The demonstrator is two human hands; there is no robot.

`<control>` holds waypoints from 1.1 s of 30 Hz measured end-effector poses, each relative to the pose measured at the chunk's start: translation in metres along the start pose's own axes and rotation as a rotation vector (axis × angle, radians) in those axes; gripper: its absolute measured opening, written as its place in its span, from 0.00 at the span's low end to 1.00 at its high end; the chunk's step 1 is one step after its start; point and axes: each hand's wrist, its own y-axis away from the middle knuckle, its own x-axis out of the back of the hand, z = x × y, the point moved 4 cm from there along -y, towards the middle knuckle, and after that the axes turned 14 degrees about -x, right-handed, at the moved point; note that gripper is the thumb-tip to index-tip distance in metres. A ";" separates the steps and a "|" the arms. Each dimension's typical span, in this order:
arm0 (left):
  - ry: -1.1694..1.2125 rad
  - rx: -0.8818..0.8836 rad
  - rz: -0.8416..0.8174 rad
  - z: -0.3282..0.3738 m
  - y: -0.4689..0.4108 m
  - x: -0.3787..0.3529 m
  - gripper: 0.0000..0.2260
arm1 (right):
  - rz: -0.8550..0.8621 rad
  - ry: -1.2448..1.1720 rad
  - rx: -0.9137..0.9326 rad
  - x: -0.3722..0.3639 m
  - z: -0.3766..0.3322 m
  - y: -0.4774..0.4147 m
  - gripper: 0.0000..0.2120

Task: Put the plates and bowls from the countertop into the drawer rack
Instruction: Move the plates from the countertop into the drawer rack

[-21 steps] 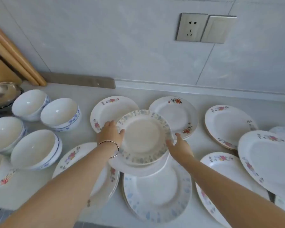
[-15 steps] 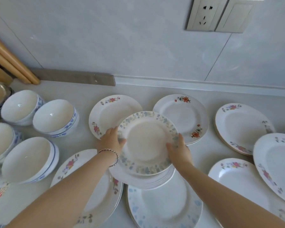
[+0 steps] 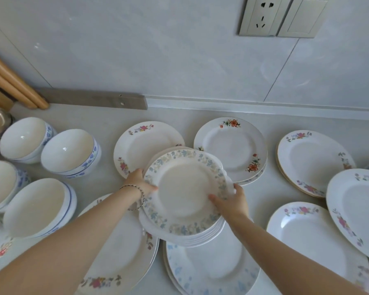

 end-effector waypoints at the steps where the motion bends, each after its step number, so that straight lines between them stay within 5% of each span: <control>1: -0.011 0.002 0.011 0.001 0.003 0.001 0.25 | 0.009 -0.020 -0.011 0.002 0.001 0.002 0.37; 10: 0.185 -0.022 0.140 -0.006 0.117 -0.011 0.24 | -0.012 0.092 0.164 0.044 0.039 0.058 0.37; 19: 0.325 0.134 0.236 -0.074 0.284 -0.066 0.24 | -0.201 0.294 0.309 0.072 0.132 0.136 0.37; 33: 0.234 0.349 0.193 -0.240 0.391 -0.080 0.18 | -0.396 0.502 0.160 -0.037 0.287 0.189 0.33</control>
